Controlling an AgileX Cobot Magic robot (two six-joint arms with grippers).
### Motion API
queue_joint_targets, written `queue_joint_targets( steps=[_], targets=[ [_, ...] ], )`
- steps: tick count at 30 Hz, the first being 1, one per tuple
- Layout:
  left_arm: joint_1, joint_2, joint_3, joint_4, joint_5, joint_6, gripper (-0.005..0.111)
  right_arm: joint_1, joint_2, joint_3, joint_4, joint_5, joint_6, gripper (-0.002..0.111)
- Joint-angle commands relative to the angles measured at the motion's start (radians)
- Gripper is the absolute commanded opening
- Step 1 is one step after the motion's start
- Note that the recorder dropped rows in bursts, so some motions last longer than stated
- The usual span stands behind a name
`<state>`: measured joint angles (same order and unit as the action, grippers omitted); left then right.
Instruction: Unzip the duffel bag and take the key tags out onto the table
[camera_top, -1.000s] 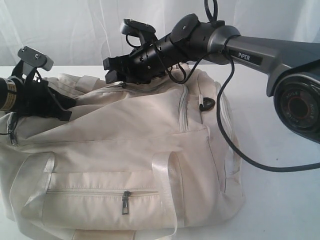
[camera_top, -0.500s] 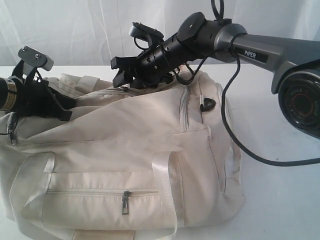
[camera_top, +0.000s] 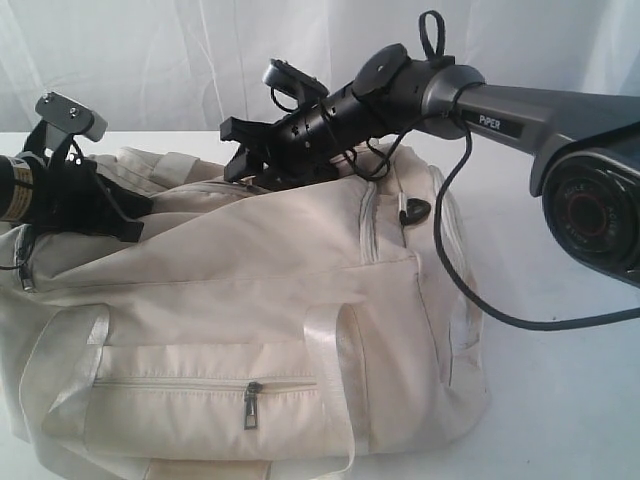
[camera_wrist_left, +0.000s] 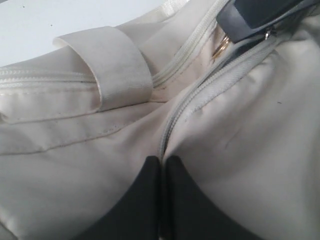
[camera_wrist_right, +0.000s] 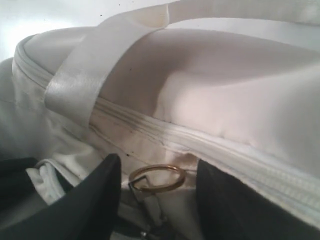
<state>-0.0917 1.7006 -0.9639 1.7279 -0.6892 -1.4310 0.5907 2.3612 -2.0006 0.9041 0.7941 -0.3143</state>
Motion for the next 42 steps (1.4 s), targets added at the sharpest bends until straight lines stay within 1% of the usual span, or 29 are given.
queue_joint_targets(
  steps=[1,8,12,18,20,26,28,32,42],
  targets=[
    [-0.002,-0.002,0.008,0.017,-0.017,-0.01,0.001,0.025,0.009,0.0,0.052,-0.018,0.002,0.044],
    [-0.002,-0.002,0.008,0.017,-0.022,-0.01,0.001,0.036,0.022,0.0,0.041,-0.006,0.004,0.044],
    [-0.002,-0.002,0.008,0.017,-0.022,-0.01,0.001,0.036,0.022,0.0,0.037,-0.001,0.004,0.039],
    [-0.002,-0.002,0.008,0.017,-0.022,-0.01,0.001,0.036,0.03,0.0,-0.042,0.044,0.004,0.035],
    [-0.002,-0.002,0.008,0.017,-0.022,-0.01,0.001,0.036,0.032,0.0,-0.056,0.05,0.004,0.03],
    [-0.002,-0.002,0.008,0.017,-0.022,-0.01,0.001,0.036,0.034,0.0,-0.057,0.037,-0.024,0.004],
    [-0.002,-0.002,0.008,0.017,-0.022,-0.01,0.001,0.036,0.034,-0.004,-0.059,0.036,-0.032,0.0],
    [-0.002,-0.002,0.008,0.017,-0.022,-0.01,0.001,0.027,0.025,-0.004,-0.064,0.031,-0.034,0.0],
    [-0.002,-0.002,0.008,0.017,-0.022,-0.01,0.001,-0.046,-0.033,-0.004,-0.071,0.028,-0.039,0.0]
  ],
)
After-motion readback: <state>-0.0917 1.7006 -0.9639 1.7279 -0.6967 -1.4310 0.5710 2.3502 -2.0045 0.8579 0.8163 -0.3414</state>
